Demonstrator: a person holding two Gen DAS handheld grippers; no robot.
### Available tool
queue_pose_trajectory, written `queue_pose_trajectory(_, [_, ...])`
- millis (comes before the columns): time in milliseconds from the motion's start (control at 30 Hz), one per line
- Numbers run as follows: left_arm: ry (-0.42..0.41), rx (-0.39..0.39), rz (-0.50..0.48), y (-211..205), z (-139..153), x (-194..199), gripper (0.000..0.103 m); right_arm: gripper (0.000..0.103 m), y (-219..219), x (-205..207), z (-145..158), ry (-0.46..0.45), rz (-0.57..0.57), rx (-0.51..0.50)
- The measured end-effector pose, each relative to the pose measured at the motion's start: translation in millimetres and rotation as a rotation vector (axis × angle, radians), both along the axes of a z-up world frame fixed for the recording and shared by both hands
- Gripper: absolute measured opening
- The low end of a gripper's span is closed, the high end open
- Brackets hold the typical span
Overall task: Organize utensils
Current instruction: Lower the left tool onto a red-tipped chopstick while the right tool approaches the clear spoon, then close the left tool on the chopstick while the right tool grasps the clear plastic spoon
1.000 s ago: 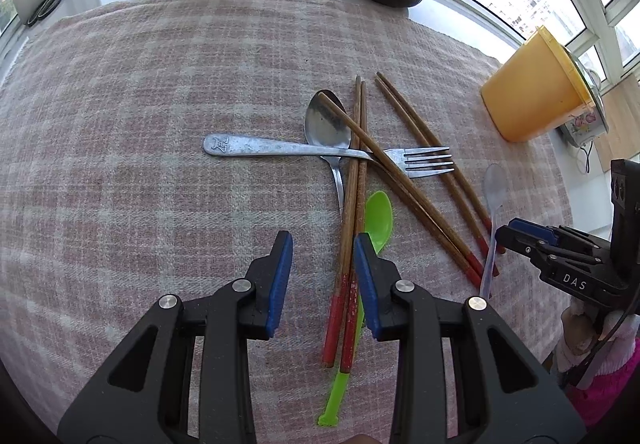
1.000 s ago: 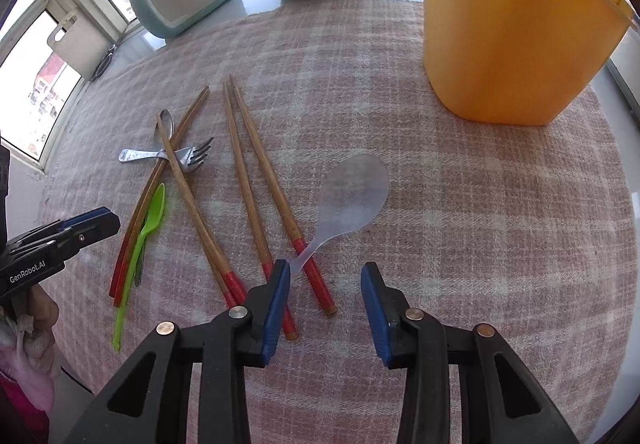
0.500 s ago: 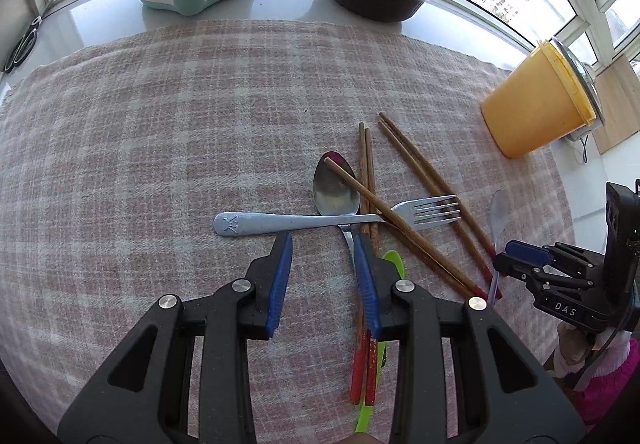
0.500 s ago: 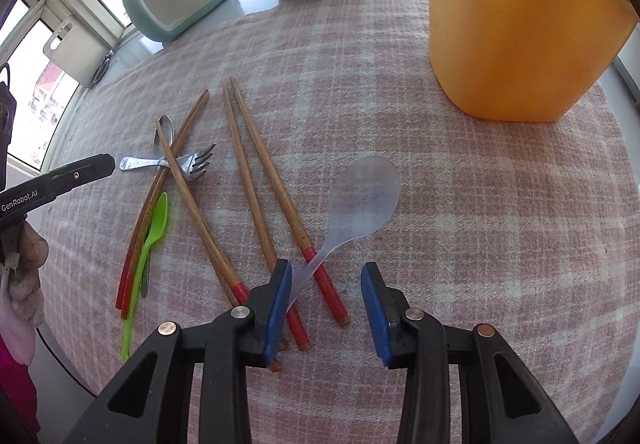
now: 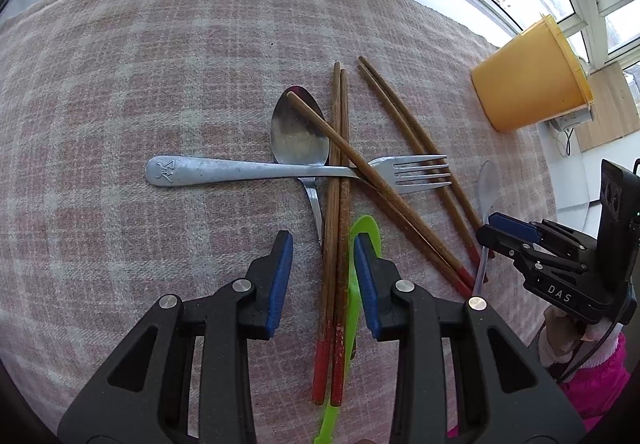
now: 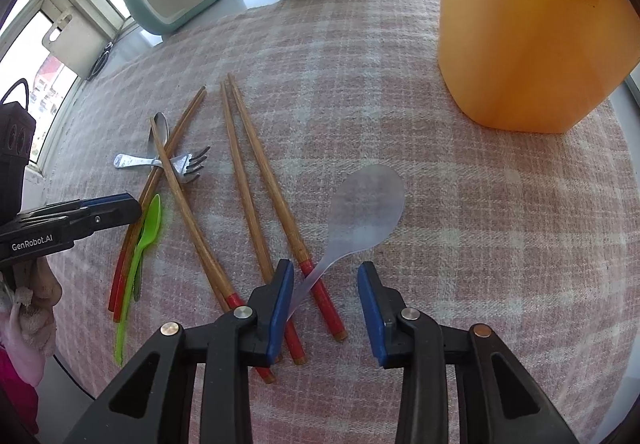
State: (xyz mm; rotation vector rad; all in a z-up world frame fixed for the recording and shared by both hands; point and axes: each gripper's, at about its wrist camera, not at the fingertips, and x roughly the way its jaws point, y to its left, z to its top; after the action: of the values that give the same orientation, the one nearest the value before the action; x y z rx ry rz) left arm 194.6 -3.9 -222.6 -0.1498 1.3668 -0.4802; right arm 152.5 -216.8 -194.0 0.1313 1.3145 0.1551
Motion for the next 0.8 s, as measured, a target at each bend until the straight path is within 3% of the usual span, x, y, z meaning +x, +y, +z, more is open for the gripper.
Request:
queue_pose_trajectory(67, [0.004,-0.001,-0.001,1,-1,2,0.023,0.030,-1,0,0,0.003,0.004,-0.004])
queue_pose_trajectory(300, [-0.005,0.022,-0.027,-3,1,-1,0.012,0.026,-4,-5,1,0.003,0.025,-0.022])
queue_pose_trajectory(733, [-0.013,0.007,-0.005,8,5,-11,0.010,0.009,-7,-6,3,0.011,0.021,0.011])
queue_pose_trajectory(800, [-0.015,-0.003,0.001,10,7,-12,0.004,0.008,-8,-7,3,0.008,0.021,0.011])
